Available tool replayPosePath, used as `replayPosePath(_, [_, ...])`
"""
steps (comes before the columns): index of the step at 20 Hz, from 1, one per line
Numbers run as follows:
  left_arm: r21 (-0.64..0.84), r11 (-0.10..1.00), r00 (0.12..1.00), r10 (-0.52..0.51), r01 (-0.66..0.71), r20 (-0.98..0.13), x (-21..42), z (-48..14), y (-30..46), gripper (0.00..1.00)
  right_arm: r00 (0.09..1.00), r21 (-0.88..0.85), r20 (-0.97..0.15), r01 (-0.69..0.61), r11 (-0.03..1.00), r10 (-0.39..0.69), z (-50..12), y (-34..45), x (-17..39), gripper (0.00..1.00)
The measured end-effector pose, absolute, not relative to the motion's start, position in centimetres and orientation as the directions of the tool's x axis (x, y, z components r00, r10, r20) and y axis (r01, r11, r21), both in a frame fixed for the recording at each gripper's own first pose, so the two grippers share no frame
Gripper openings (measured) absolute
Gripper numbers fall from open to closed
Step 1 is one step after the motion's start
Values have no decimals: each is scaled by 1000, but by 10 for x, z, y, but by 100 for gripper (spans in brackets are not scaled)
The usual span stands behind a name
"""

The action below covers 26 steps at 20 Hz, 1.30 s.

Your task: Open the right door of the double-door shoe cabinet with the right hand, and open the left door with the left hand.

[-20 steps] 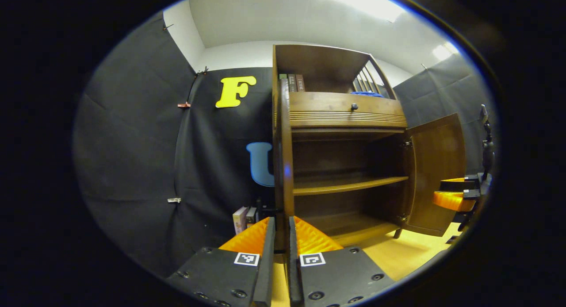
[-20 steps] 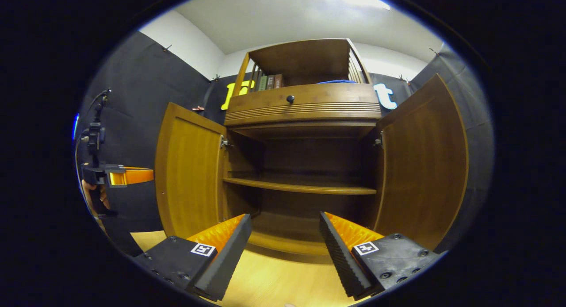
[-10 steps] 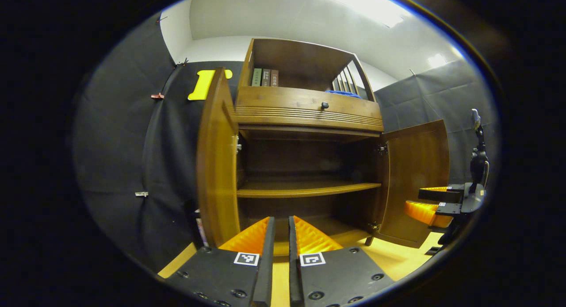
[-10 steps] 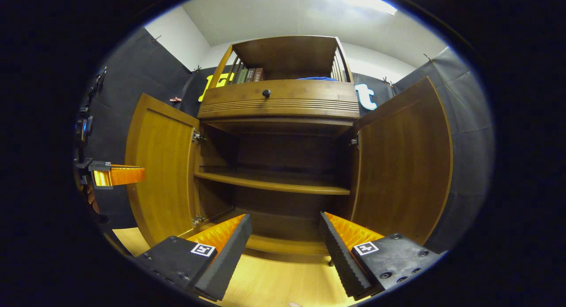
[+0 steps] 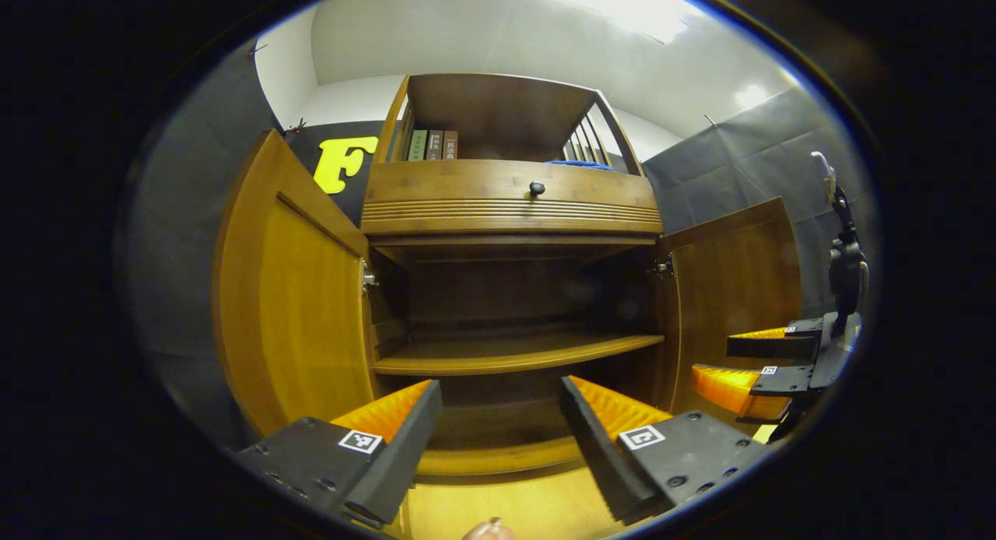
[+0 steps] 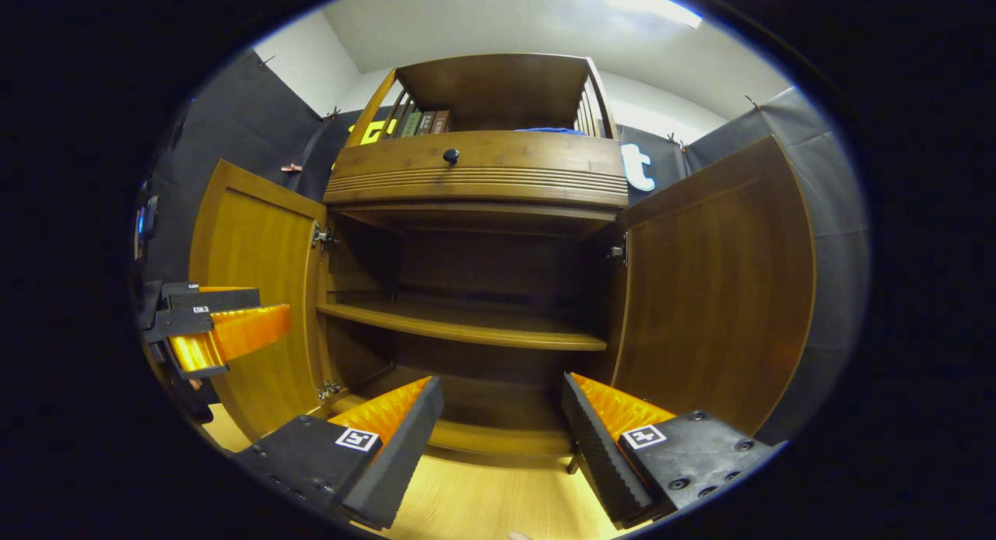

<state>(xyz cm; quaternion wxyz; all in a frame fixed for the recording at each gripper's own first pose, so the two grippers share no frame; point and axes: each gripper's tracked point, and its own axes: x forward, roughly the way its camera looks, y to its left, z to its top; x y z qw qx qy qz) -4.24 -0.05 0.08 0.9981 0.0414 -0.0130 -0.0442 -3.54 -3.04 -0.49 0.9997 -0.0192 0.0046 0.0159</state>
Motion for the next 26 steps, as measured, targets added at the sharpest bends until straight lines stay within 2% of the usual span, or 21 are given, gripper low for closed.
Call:
replayPosePath(1, [84,993,997,-80,78,21,-41,0,-1,94,1000,-43,-5,-30,999,30,-2,-29,-34,97])
replayPosePath(2, [88,994,997,-69,67,18,-38,-1,-1,99,1000,-44,-1,-30,999,30,0,-27,-33,95])
replayPosePath(3, [93,994,998,-61,59,17,-36,-2,-1,96,999,-43,5,-32,999,32,2,-25,-33,99])
replayPosePath(6, [90,995,998,-55,54,13,-30,-3,-4,99,999,-47,14,-46,998,47,5,-19,-33,97])
replayPosePath(8, [83,995,998,-58,57,15,-27,-4,-4,96,998,-51,12,-55,997,56,5,-16,-33,97])
replayPosePath(9, [84,995,998,-62,60,16,-26,-4,-4,99,998,-55,11,-60,997,60,4,-15,-33,97])
replayPosePath(10, [85,995,998,-60,59,17,-26,-5,-3,96,998,-57,10,-64,996,65,4,-14,-33,97])
replayPosePath(20, [89,995,998,-48,45,38,-29,-3,-5,96,997,-50,11,-72,996,73,4,-13,-33,99])
replayPosePath(21, [91,995,998,-50,46,36,-29,-3,-5,99,998,-47,11,-66,997,67,4,-15,-33,97])
replayPosePath(22, [92,995,998,-50,47,35,-28,-4,-6,96,998,-44,14,-59,997,60,4,-17,-32,97])
replayPosePath(26, [90,995,998,-52,49,35,-27,-4,-7,96,998,-17,15,-65,998,65,7,-18,-32,96])
